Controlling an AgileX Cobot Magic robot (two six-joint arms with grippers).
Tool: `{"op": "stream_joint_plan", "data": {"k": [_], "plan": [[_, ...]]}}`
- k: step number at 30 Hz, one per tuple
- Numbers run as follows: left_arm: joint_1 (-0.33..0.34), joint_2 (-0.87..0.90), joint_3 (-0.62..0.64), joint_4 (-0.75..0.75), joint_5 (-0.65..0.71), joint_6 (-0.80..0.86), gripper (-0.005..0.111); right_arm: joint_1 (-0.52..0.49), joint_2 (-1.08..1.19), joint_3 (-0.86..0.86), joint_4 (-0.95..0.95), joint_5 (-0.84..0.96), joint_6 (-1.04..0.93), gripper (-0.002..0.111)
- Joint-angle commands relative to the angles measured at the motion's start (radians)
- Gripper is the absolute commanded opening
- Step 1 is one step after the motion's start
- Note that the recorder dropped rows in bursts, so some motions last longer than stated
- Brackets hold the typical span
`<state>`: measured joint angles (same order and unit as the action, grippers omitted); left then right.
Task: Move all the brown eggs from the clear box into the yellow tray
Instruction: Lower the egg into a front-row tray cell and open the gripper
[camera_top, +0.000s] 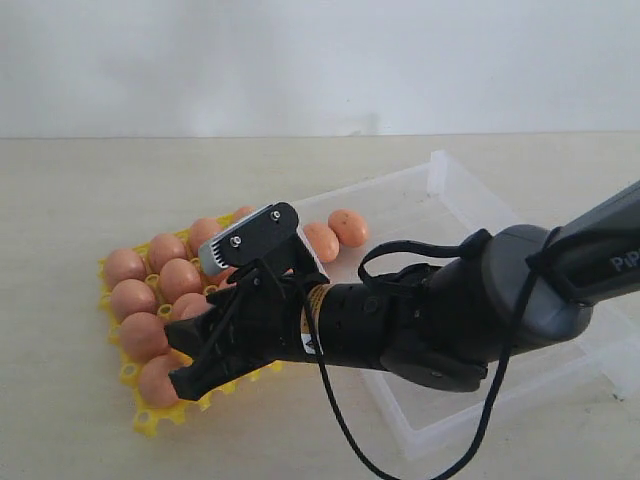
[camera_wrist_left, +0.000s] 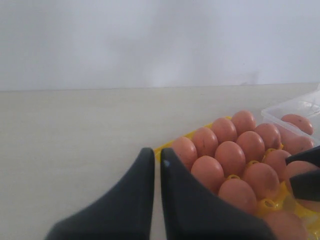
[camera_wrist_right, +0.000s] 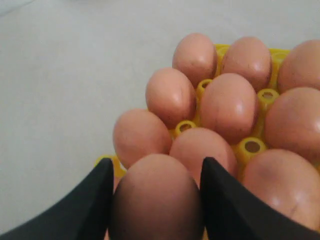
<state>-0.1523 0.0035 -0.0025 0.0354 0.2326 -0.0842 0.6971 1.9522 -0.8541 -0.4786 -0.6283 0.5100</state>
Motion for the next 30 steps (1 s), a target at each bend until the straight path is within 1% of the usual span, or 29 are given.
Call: {"op": "stream_joint_plan", "data": {"k": [1, 6, 19, 21, 22, 25, 27, 30], "plan": [[0.002, -0.003, 0.003, -0.001, -0.007, -0.002, 0.004, 0.0, -0.005, -0.009, 0.002, -0.035, 0.005, 0.0], [0.002, -0.003, 0.003, -0.001, -0.007, -0.002, 0.004, 0.0, -0.005, -0.009, 0.002, 0.042, 0.005, 0.0], [0.002, -0.003, 0.003, -0.001, -0.007, -0.002, 0.004, 0.0, 0.034, -0.044, 0.002, 0.04, 0.02, 0.0], [0.002, -0.003, 0.003, -0.001, -0.007, -0.002, 0.004, 0.0, 0.038, -0.044, -0.002, 0.054, 0.049, 0.009], [0.002, -0.003, 0.003, -0.001, -0.007, -0.002, 0.004, 0.0, 0.038, -0.044, -0.002, 0.057, 0.064, 0.023], [0.002, -0.003, 0.003, -0.001, -0.007, -0.002, 0.004, 0.0, 0.038, -0.044, -0.002, 0.057, 0.064, 0.041], [0.002, -0.003, 0.003, -0.001, -0.007, -0.002, 0.004, 0.0, 0.038, -0.044, -0.002, 0.057, 0.064, 0.046], [0.002, -0.003, 0.003, -0.001, -0.007, -0.002, 0.004, 0.0, 0.038, -0.044, -0.002, 0.057, 0.064, 0.046]]}}
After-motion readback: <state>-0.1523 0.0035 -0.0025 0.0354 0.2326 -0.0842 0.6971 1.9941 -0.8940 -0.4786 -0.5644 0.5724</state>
